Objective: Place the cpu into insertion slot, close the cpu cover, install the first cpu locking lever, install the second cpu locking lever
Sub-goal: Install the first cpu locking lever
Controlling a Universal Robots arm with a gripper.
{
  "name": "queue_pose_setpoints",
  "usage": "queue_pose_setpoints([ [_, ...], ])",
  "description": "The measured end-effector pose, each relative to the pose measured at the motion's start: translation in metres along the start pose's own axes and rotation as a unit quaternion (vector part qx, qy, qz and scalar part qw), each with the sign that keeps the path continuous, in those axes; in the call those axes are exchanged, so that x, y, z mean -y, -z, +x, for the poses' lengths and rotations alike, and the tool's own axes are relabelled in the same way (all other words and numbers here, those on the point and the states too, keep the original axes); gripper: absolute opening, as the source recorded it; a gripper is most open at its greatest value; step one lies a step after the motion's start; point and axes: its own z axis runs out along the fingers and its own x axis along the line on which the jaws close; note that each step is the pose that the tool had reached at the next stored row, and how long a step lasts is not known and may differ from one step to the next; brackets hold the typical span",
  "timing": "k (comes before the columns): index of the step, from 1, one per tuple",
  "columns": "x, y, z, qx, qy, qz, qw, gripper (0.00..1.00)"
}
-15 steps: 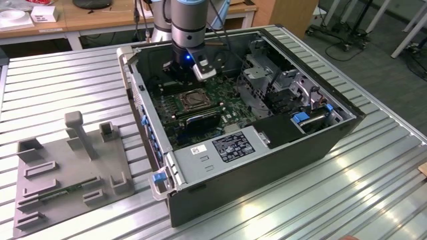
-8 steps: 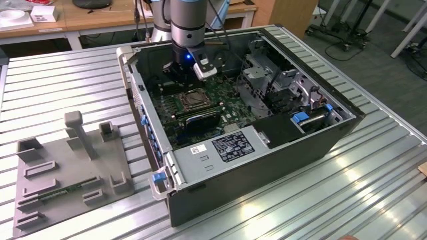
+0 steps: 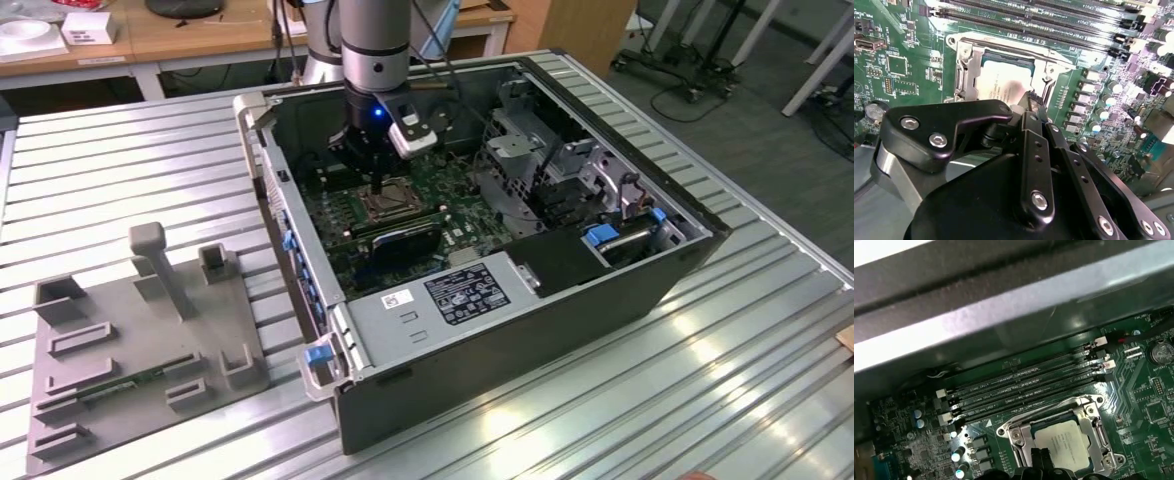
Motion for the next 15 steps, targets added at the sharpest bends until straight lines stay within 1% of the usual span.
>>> queue_pose_setpoints([
  [3, -0.0006, -0.0004, -0.0016, -0.0002, 0.005, -0.0006, 0.99999, 0.11],
  [8, -0.004, -0.0015, -0.0118, -0.0005, 0.018, -0.001, 0.99985, 0.11],
  [11, -0.0055, -0.0022, -0.0163, -0.0007, 0.026, -0.0013, 0.99965, 0.11],
  [13, -0.006, -0.0024, -0.0179, -0.0018, 0.031, -0.0011, 0.9995, 0.11],
  [15, -0.0062, -0.0027, -0.0183, -0.0028, 0.041, -0.0009, 0.99916, 0.11],
])
